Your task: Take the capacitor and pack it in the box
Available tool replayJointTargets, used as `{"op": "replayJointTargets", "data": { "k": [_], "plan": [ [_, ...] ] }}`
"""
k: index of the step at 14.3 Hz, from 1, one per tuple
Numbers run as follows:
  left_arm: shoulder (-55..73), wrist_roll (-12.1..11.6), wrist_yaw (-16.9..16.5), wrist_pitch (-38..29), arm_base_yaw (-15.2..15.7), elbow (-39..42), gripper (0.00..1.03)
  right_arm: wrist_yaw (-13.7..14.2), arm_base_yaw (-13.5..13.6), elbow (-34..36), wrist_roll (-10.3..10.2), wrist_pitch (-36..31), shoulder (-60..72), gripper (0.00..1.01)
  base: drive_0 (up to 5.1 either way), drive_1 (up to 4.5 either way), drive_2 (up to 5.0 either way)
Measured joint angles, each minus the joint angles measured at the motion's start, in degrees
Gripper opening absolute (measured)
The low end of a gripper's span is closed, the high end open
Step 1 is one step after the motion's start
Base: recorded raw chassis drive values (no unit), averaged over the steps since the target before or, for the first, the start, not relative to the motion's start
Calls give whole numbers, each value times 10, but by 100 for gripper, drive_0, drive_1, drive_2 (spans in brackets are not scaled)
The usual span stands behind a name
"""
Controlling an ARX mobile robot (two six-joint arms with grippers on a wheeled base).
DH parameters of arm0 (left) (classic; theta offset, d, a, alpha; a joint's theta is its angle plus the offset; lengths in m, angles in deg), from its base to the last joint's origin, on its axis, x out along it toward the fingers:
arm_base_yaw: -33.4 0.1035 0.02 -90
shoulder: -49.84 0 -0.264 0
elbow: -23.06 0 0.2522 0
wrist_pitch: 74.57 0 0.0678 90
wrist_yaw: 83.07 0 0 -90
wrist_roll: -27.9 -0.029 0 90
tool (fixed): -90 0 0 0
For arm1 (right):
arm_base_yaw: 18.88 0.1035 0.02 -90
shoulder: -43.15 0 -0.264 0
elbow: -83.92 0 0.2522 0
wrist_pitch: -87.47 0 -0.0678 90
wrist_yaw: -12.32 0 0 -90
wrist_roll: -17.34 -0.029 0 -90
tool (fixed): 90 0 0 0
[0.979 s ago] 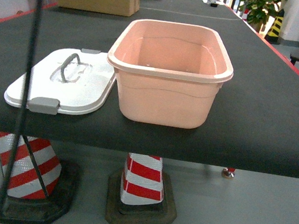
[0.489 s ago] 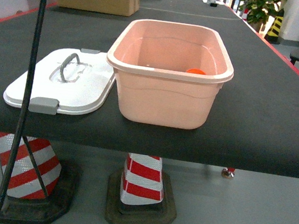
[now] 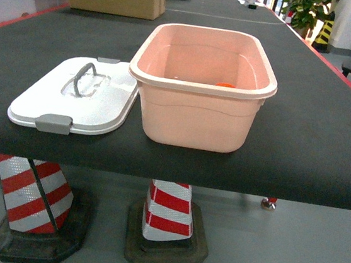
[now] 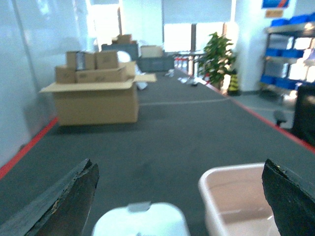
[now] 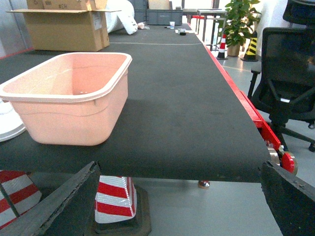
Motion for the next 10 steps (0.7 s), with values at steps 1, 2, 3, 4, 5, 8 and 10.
{"op": "replayJointTargets", "data": {
  "k": [1,2,3,4,5,8,10],
  "plan": [
    [3,-7,-13,4,31,28,98,0,0,0,0,0,0,98,0,0,0],
    [30,-19,-35,21,58,51,98,0,0,0,0,0,0,98,0,0,0],
    [53,-21,-47,32,67,54,98,0,0,0,0,0,0,98,0,0,0],
    [79,-22,-60,44,75,54,98,0,0,0,0,0,0,98,0,0,0],
    [107,-23,-70,63,80,45,98,0,0,0,0,0,0,98,0,0,0],
    [200,-34,-53,93,80,-47,98,0,0,0,0,0,0,98,0,0,0],
    [298,-42,-47,170,73,-157,98,0,0,0,0,0,0,98,0,0,0]
  ]
}}
